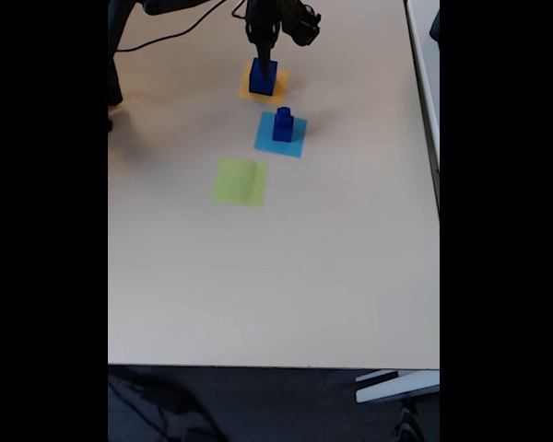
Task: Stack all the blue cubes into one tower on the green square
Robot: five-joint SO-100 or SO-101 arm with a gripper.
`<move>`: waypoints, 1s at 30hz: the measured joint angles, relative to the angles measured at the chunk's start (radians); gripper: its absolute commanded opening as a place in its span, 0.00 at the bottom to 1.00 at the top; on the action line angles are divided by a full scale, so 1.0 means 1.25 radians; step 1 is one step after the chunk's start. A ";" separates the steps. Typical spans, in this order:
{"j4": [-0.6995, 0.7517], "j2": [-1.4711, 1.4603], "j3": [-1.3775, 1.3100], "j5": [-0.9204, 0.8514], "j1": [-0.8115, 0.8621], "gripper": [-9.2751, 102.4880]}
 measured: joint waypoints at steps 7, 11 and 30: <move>0.000 -0.040 -0.010 0.006 0.000 0.45; 0.000 -0.076 -0.039 -0.020 0.000 0.45; 0.009 -0.115 -0.070 -0.054 0.021 0.41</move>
